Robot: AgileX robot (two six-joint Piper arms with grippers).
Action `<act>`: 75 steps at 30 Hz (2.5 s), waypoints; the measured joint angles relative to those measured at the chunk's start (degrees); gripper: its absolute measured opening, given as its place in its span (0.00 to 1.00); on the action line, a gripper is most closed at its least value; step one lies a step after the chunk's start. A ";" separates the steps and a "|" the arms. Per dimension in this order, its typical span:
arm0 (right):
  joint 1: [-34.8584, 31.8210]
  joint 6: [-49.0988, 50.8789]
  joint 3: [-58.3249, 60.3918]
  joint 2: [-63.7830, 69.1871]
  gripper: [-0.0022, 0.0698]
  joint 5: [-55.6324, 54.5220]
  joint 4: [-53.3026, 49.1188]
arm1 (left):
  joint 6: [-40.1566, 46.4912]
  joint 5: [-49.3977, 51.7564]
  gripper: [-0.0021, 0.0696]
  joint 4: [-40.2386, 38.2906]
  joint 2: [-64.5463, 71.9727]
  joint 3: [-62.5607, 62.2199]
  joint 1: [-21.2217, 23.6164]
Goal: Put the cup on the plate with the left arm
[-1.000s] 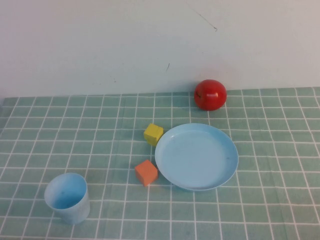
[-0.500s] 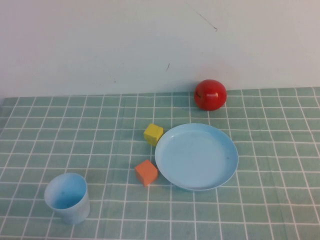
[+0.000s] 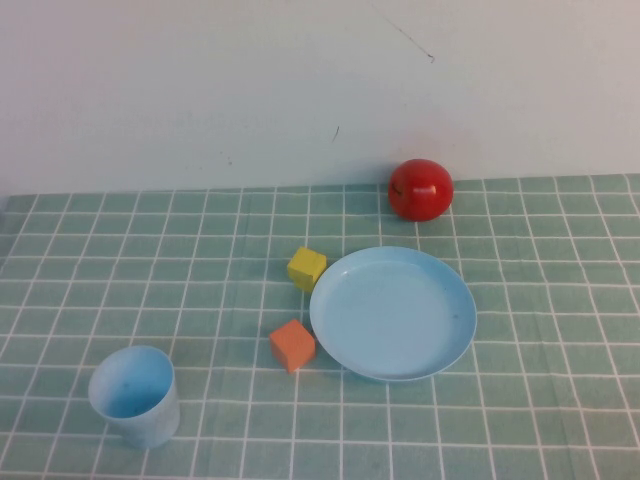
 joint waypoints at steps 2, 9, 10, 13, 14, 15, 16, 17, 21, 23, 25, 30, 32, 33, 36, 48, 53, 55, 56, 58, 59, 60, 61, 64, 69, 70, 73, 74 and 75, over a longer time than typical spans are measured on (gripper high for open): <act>0.00 0.00 0.00 0.00 0.03 0.00 0.00 | 0.02 0.00 0.03 0.14 0.00 0.00 0.00; 0.00 0.00 0.00 0.00 0.03 0.00 0.00 | 0.21 0.00 0.03 0.70 0.00 0.00 0.00; 0.00 0.00 0.00 0.00 0.03 0.00 0.00 | 0.21 0.00 0.03 0.70 0.00 0.00 0.00; 0.00 0.00 0.00 0.00 0.03 0.00 0.00 | 0.21 0.00 0.03 0.83 0.00 0.00 0.00; 0.00 0.00 0.00 0.00 0.03 0.00 0.00 | 0.21 0.00 0.03 0.83 0.00 0.00 0.00; 0.00 0.00 0.00 0.00 0.03 0.00 0.00 | 0.21 0.00 0.03 0.83 0.00 0.00 0.00; 0.00 0.00 0.00 0.00 0.03 0.00 0.00 | 0.21 0.00 0.03 0.83 0.00 0.00 0.00; 0.00 0.00 0.00 0.00 0.03 0.00 0.00 | 0.21 0.00 0.03 0.83 0.00 0.00 0.00; 0.00 0.00 0.00 0.00 0.03 0.00 0.00 | 0.21 0.00 0.03 0.95 0.00 0.00 0.00; 0.00 0.00 0.00 0.00 0.03 0.00 0.00 | 0.21 0.00 0.03 0.95 0.00 0.00 0.00; 0.00 0.00 0.00 0.00 0.03 0.00 0.00 | 0.21 0.00 0.03 0.95 0.00 0.00 0.00; 0.00 0.00 0.00 0.00 0.03 0.00 0.00 | 0.21 0.00 0.03 1.08 0.00 0.00 0.00; 0.00 0.00 0.00 0.00 0.03 0.00 0.00 | 0.21 0.00 0.03 1.08 0.00 0.00 0.00; 0.00 0.00 0.00 0.00 0.03 0.00 0.00 | 0.21 0.00 0.03 1.08 0.00 0.00 0.00; 0.00 0.00 0.00 0.00 0.03 0.00 0.00 | 0.21 0.00 0.03 1.08 0.00 0.00 0.00; 0.00 0.00 0.00 0.00 0.03 0.00 0.00 | 0.94 -21.23 0.03 1.19 0.00 0.47 0.00; 0.00 0.00 0.00 0.00 0.03 0.00 0.00 | 0.94 -34.97 0.03 1.30 0.00 0.47 0.00; 0.00 0.00 0.00 0.00 0.03 0.00 0.00 | 0.94 -38.57 0.03 1.30 0.00 0.47 0.00; 0.00 0.00 0.00 0.00 0.03 0.00 0.26 | 0.94 -39.43 0.03 1.30 0.00 0.47 0.00; 0.00 0.00 0.00 0.00 0.03 0.00 0.78 | 0.94 -40.56 0.03 1.30 0.00 0.47 0.00; 0.00 0.00 0.00 0.00 0.03 0.00 1.01 | 0.94 -40.78 0.03 1.30 0.00 0.47 0.00; 0.00 0.00 0.00 0.00 0.03 0.00 1.01 | 0.94 -41.09 0.03 1.30 0.00 0.47 0.00; 0.00 0.00 0.00 0.00 0.03 0.00 1.10 | 0.94 -41.24 0.03 1.30 0.00 0.47 0.00; 0.00 0.00 0.00 0.00 0.03 0.00 1.33 | 0.94 -41.36 0.03 1.30 0.00 0.47 0.00; 0.00 0.00 0.00 0.00 0.03 0.00 1.45 | 0.94 -37.11 0.03 1.30 0.00 0.47 0.00; 0.00 0.00 0.00 0.00 0.03 0.00 1.57 | 0.67 -36.01 0.03 1.01 0.00 0.47 0.00; 0.00 0.00 0.00 0.00 0.03 0.00 1.68 | -0.16 -34.74 0.03 0.21 0.00 0.47 0.00; 0.00 0.00 0.00 0.00 0.03 0.00 1.46 | -0.25 -34.32 0.03 0.12 0.00 0.47 0.00; 0.00 0.00 0.00 0.00 0.03 0.00 1.38 | 0.02 -33.75 0.03 0.09 0.00 0.47 0.00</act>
